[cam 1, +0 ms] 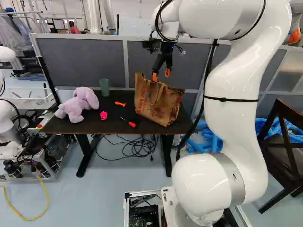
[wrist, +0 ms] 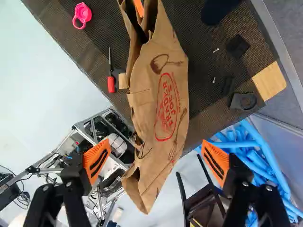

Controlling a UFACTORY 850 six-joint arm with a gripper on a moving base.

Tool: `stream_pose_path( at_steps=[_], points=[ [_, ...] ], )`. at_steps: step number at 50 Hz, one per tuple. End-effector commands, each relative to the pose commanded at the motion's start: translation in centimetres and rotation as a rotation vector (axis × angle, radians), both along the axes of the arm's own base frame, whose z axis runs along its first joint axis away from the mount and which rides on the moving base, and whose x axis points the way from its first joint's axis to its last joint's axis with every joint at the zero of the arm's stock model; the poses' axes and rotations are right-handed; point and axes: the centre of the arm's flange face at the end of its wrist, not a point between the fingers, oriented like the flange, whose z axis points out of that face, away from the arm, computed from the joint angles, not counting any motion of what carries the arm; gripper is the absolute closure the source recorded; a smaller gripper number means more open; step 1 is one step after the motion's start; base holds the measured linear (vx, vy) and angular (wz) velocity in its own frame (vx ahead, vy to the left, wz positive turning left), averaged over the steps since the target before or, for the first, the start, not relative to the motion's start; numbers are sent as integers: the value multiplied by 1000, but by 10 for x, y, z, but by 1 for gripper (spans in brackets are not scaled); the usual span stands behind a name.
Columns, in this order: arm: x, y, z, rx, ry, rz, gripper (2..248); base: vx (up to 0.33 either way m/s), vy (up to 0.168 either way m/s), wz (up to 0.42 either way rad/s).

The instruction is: Pick up the bag on the ground and place it on the table

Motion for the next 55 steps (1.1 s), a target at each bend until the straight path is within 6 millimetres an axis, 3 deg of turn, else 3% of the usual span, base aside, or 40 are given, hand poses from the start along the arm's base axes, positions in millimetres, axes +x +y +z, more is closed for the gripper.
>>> stream_pose_path(
  at_steps=[28,55],
  points=[
    [-28,0,45,2,23,8,3,0,0,0],
    [-31,0,49,2,20,8,3,0,0,0]
  ],
)
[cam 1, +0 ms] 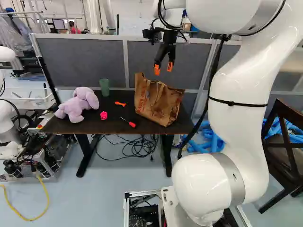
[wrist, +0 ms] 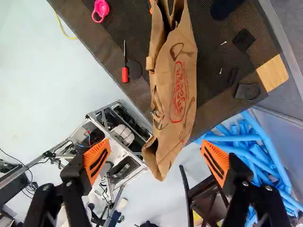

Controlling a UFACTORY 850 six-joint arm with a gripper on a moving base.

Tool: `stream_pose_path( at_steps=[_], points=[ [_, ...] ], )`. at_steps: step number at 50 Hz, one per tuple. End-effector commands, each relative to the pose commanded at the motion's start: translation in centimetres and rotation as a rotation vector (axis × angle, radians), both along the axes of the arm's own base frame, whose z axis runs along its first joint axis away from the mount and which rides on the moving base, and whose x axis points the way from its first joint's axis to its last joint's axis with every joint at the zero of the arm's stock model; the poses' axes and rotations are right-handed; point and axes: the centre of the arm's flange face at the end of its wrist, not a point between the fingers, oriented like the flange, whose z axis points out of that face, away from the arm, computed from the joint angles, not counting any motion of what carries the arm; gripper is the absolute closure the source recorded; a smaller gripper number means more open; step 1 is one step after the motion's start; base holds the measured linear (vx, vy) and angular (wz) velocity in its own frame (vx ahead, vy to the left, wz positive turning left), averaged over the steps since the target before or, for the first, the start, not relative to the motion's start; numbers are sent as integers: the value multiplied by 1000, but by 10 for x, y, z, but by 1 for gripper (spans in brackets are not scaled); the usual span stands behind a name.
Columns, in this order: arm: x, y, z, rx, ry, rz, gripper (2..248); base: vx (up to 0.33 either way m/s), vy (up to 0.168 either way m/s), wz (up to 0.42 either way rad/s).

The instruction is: Pick up the bag on the ground and place it on the table

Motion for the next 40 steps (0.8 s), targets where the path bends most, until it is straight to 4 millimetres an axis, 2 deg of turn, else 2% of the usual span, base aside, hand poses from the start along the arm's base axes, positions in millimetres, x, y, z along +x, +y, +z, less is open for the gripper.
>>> stream_pose_path(
  at_steps=[20,40],
  points=[
    [0,0,0,0,0,0,3,-58,-4,-16],
    [0,0,0,0,0,0,3,-129,-6,-12]
  ],
)
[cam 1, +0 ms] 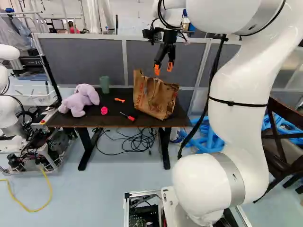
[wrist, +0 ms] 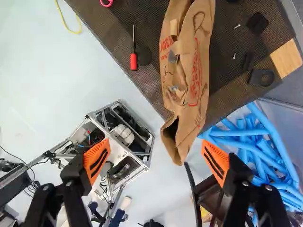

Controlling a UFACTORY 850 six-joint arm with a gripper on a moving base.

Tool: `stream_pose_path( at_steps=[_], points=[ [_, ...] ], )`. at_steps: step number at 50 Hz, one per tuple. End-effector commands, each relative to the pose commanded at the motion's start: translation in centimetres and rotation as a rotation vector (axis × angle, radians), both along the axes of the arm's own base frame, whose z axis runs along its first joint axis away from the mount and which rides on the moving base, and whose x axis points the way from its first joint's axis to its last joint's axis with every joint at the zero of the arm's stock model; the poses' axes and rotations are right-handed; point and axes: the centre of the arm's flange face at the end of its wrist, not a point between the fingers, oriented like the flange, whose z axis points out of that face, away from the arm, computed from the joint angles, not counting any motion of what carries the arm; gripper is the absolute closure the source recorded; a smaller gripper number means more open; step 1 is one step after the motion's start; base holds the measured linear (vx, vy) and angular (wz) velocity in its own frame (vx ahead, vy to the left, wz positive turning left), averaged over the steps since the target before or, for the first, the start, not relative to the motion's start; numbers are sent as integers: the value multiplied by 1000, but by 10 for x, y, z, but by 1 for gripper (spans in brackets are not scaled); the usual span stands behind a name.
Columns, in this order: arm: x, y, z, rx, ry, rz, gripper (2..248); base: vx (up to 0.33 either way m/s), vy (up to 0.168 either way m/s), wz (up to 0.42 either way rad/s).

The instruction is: Pick up the bag on the ground and place it on the table

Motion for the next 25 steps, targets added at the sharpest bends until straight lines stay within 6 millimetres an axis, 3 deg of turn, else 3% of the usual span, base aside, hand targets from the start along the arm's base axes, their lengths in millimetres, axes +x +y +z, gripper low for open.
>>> stream_pose_path(
  at_steps=[25],
  points=[
    [0,0,0,0,0,0,3,-178,-6,-14]
  ],
)
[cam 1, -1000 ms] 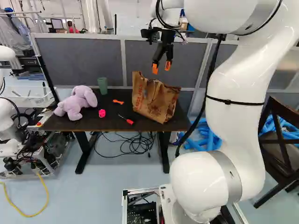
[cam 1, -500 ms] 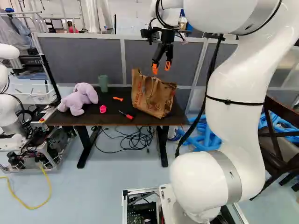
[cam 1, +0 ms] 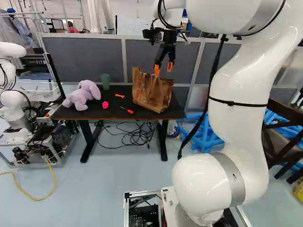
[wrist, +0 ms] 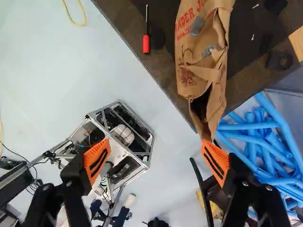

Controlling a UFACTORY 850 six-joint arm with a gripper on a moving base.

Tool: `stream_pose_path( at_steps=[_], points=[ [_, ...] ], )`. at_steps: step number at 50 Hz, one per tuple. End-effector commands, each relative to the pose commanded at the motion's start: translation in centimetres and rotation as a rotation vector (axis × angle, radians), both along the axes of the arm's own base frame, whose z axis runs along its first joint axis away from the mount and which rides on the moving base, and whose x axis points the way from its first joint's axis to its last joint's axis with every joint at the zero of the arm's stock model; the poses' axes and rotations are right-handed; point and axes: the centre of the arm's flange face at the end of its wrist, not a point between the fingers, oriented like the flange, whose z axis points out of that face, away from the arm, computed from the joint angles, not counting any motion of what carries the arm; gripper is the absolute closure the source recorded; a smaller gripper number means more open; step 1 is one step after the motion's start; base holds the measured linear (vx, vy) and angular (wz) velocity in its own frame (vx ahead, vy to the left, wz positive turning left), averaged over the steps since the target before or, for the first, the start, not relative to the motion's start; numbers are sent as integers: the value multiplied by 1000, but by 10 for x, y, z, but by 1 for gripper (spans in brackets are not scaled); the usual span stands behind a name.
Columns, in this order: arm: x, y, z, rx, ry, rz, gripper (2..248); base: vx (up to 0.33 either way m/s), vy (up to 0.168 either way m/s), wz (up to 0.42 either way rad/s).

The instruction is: Pick up the bag on the ground and place it on the table

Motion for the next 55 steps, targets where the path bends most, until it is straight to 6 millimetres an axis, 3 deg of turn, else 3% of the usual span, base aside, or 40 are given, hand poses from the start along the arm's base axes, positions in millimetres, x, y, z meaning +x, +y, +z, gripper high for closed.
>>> stream_pose_path(
  at_steps=[55],
  points=[
    [0,0,0,0,0,0,3,-162,-6,-8]
  ],
)
